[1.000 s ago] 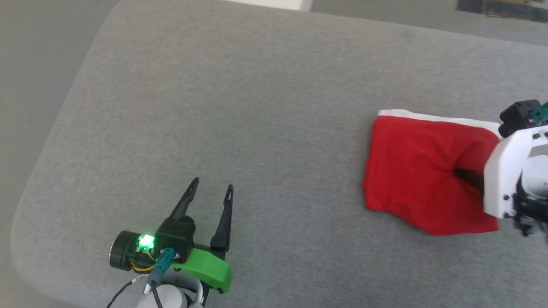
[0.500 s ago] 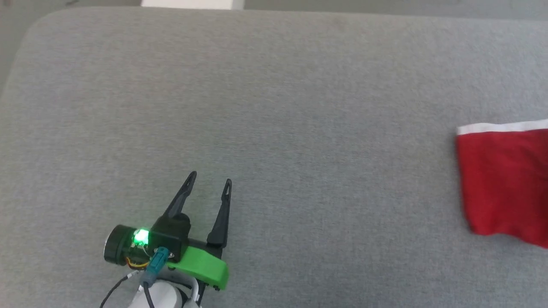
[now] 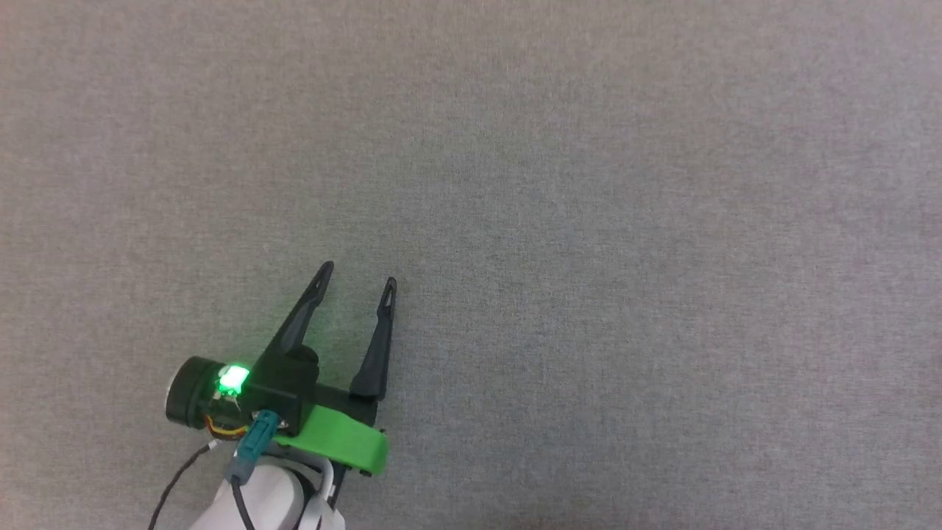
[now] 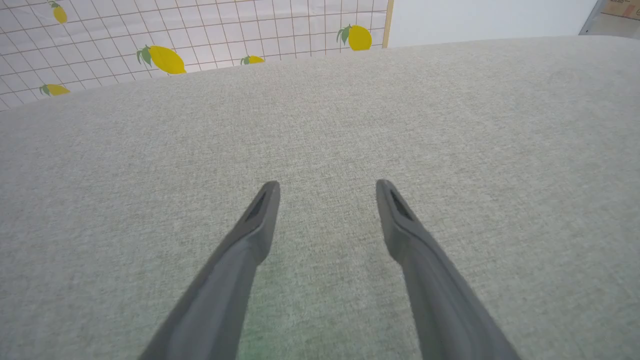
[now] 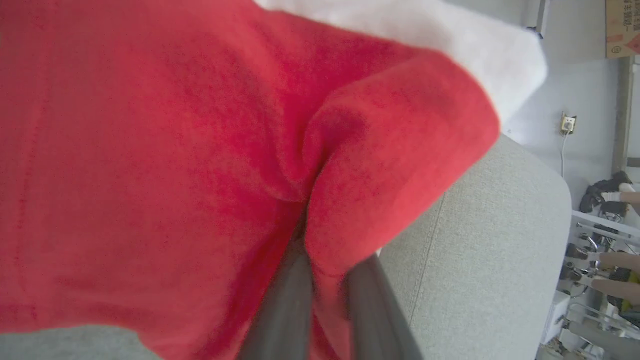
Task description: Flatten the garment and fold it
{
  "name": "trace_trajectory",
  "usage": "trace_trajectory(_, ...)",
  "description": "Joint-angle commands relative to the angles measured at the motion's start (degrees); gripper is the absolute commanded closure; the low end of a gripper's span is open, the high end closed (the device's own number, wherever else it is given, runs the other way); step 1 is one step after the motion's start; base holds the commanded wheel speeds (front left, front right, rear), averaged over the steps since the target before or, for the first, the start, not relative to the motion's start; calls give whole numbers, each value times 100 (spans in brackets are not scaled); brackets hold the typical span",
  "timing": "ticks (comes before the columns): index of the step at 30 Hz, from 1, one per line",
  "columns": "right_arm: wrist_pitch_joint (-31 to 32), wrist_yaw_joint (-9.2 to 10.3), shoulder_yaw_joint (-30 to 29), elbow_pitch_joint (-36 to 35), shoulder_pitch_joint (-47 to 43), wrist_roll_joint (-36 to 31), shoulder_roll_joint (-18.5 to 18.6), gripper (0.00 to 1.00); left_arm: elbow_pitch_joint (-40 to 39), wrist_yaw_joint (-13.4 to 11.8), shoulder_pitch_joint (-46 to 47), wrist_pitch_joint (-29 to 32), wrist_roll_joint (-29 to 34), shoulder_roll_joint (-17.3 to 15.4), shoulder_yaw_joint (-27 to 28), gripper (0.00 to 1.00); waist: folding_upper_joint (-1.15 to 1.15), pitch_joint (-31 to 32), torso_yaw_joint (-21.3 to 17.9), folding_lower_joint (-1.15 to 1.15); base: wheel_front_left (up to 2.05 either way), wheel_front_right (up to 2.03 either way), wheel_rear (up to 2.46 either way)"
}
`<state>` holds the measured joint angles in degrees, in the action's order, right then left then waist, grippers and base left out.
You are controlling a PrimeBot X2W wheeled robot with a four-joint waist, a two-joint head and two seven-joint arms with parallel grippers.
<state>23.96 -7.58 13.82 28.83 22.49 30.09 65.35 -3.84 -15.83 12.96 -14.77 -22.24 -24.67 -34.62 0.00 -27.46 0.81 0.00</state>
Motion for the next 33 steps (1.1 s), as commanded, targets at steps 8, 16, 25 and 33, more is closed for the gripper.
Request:
trace_trajectory(8,-812,9,-630,1147,360,-692,-447,100,-149,-16,113,-3,80,-140,65,0,0,-391,71,0,0,0,0)
trace_trajectory(16,-1350,9,-926,1581,736,-1336,-714,0,-81,-12,104,8,39,-158,54,0,0,-196,55,0,0,0,0)
trace_trajectory(25,-1756,9,-678,1063,1116,-1216,-806,0,160,-132,113,0,-99,61,126,0,0,669,65,0,0,0,0)
trace_trajectory(33,-2726,9,-624,117,1236,-659,-1344,0,210,-285,46,56,-296,41,350,0,0,1415,63,0,0,0,0)
